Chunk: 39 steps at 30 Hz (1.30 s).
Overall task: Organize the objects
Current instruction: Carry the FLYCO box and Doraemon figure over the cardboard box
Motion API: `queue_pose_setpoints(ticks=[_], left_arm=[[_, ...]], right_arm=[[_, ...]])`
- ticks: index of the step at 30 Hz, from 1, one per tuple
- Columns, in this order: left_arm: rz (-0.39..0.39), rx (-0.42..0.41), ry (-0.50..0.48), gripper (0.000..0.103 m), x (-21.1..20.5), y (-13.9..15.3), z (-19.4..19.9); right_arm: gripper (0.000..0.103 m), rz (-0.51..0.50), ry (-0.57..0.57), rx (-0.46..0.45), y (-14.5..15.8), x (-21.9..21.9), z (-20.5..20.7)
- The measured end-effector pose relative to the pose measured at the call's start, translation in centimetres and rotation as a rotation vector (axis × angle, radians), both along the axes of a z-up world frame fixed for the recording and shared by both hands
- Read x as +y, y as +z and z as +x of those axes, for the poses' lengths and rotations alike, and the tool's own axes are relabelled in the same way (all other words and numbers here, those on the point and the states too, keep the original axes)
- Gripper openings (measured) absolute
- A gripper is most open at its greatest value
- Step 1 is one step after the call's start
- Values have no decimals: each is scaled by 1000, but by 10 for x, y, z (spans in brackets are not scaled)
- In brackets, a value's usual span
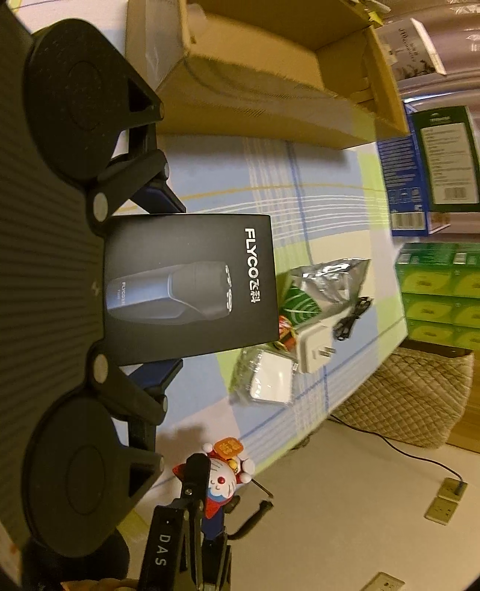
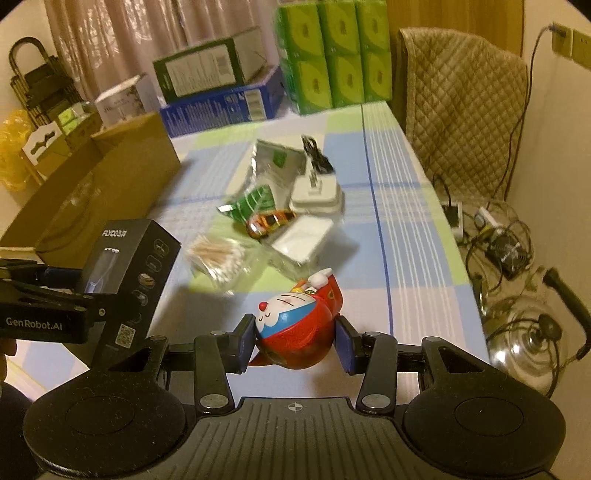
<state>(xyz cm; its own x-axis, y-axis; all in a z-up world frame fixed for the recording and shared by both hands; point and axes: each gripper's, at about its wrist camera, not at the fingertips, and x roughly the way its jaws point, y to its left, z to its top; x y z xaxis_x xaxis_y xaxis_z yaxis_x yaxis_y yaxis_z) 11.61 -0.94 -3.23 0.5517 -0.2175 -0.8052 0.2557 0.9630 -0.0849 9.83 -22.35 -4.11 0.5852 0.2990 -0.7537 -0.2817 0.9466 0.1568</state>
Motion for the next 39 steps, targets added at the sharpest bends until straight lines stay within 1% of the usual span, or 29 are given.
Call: queue_pose_setpoints(ticks=[5,10,14,19,23,29,34,39], left_arm=[[-34,-38,0,77,17,27,-5],[-21,-101,9,77,41,60,-6],[-15,-140,47,77,78,85,0],[36,-169,111,77,135,106,14],[78,-162,165,77,179,107,29],[97,-138,206,77,225,96,48],[91,-128,205,77,242,84,61],[94,-117,189,77,247,70,71]], right_arm=[[42,17,50,-55,29,22,-3],[42,44,122,-108,56,61,-2],[42,84,198,-137,76,99,5],[42,121,294,-140,88,155,17],[42,147,364,-128,88,203,28],[42,141,429,-94,71,256,46],[42,110,456,-68,51,282,57],[42,93,460,-48,36,289,62]])
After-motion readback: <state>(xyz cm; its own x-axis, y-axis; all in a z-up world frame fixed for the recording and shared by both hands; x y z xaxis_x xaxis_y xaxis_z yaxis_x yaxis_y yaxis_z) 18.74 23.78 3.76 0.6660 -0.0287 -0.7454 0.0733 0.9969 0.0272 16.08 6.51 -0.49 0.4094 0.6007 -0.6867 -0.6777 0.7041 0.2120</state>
